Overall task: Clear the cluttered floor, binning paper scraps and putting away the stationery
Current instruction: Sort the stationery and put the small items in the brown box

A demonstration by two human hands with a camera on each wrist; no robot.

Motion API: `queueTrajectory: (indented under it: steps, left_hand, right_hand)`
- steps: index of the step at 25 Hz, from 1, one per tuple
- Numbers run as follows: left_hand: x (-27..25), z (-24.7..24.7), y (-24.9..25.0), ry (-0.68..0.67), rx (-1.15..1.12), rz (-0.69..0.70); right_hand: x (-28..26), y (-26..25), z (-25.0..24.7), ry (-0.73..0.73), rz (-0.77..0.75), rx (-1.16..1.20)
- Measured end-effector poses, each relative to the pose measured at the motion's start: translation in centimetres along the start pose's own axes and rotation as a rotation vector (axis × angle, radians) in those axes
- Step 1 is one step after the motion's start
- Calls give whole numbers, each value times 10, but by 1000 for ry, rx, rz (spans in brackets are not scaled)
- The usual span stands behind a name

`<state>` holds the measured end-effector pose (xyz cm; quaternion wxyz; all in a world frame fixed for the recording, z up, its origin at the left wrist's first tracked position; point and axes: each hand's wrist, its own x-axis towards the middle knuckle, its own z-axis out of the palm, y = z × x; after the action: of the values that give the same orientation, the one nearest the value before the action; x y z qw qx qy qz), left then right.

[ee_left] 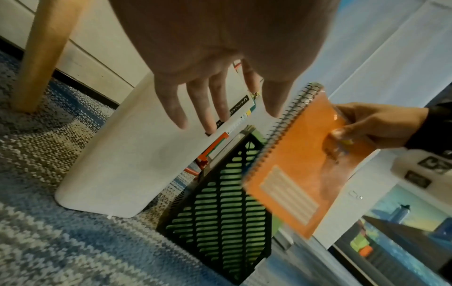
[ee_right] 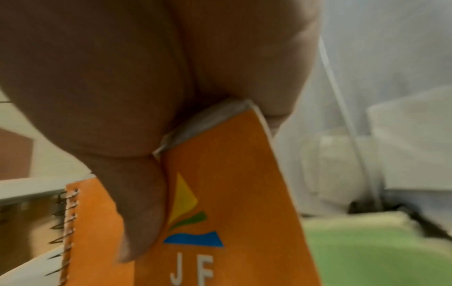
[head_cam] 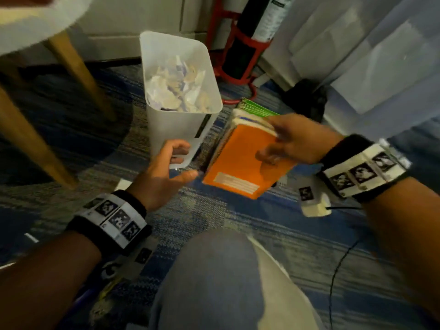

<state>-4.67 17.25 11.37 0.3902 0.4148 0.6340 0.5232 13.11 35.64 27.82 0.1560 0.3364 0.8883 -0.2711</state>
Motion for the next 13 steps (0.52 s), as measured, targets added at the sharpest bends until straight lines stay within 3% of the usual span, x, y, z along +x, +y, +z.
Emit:
queueTrajectory:
  steps: [4, 7, 11, 13]
  left_hand:
    - [-6, 3, -26, -67, 163, -49]
    - [-12, 2, -34, -91, 248, -85]
    - [-17, 9, -32, -166, 344, -78]
    - [-17, 12, -28, -199, 359, -57]
  right_hand:
    - [-47, 59, -51, 243, 190, -341]
    - [-53, 77, -62, 327, 281, -382]
    - [-26, 83, -38, 399, 234, -456]
    - [-2, 87, -15, 383, 178, -350]
